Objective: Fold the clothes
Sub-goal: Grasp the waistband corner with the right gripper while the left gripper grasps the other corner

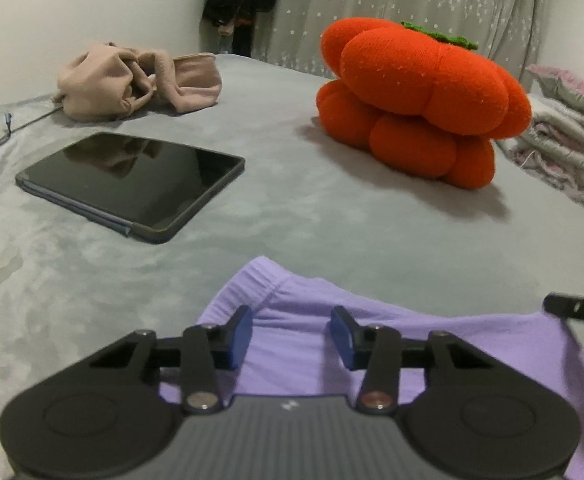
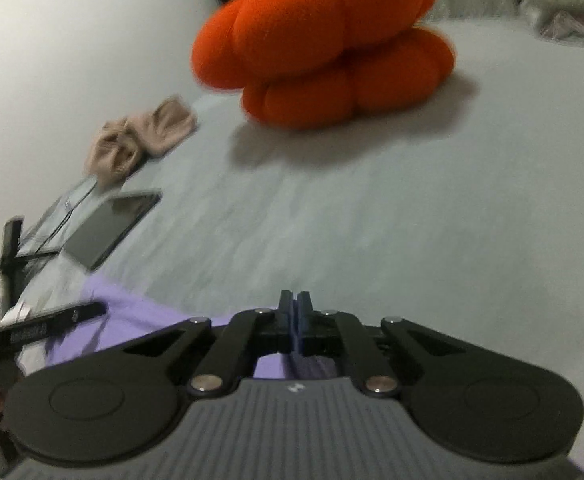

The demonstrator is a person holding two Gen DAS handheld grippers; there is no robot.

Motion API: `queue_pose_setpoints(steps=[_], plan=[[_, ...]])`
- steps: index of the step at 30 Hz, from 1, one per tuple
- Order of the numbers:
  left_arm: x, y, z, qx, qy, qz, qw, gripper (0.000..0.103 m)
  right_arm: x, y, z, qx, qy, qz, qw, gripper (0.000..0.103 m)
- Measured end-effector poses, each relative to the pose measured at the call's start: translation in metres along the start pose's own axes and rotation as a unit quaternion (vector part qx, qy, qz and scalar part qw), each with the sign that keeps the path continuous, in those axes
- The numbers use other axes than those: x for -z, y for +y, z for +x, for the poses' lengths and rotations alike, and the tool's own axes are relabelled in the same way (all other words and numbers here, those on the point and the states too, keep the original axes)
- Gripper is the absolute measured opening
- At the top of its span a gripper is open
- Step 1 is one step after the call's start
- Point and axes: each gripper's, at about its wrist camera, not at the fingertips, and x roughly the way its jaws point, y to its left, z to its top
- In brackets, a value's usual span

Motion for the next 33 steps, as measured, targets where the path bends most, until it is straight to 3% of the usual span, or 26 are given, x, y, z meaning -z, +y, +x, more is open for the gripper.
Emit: queue_pose_setpoints(steps=[5, 11, 15, 19, 23, 27, 29, 30, 33], plan=[[0.000, 0.001, 0.002, -0.017, -0.001, 0.014, 0.9998, 0.044, 0.004, -0.001, 0.026, 0.033, 0.027, -0.024, 0.999, 0.002], [-0.009, 0.018, -0.010, 0.000, -0.027, -0.007, 0.9996, 0.045, 0.000, -0.008, 0.017, 0.013, 0.036, -0.004, 0.999, 0.013], [-0.018, 0.043, -0.014, -0.001, -0.037, -0.029, 0.9989, 0.051, -0.001, -0.016, -0.005, -0.004, 0.029, 0.019, 0.999, 0.038], [-0.013, 0.061, 0.007, 0.046, -0.007, -0.070, 0.9964, 0.049, -0.001, -0.019, -0.012, -0.017, 0.026, 0.033, 0.999, 0.038], [-0.012, 0.060, 0.018, 0.072, 0.001, -0.077, 0.9944, 0.048, 0.001, -0.012, -0.005, -0.012, 0.031, 0.023, 0.999, 0.038], [-0.011, 0.058, 0.029, 0.097, 0.008, -0.082, 0.9918, 0.028, 0.003, -0.005, 0.008, -0.009, 0.038, 0.009, 0.999, 0.038], [-0.012, 0.052, 0.029, 0.078, -0.002, -0.068, 0.9946, 0.008, 0.008, 0.000, 0.011, -0.004, 0.035, -0.004, 0.999, 0.026], [-0.012, 0.052, 0.026, 0.076, -0.017, -0.072, 0.9944, 0.001, 0.011, 0.003, 0.011, -0.002, 0.031, -0.011, 0.999, 0.007], [-0.013, 0.053, 0.017, 0.069, -0.061, -0.082, 0.9924, 0.002, 0.019, 0.010, 0.007, 0.011, 0.002, -0.035, 0.999, 0.005]])
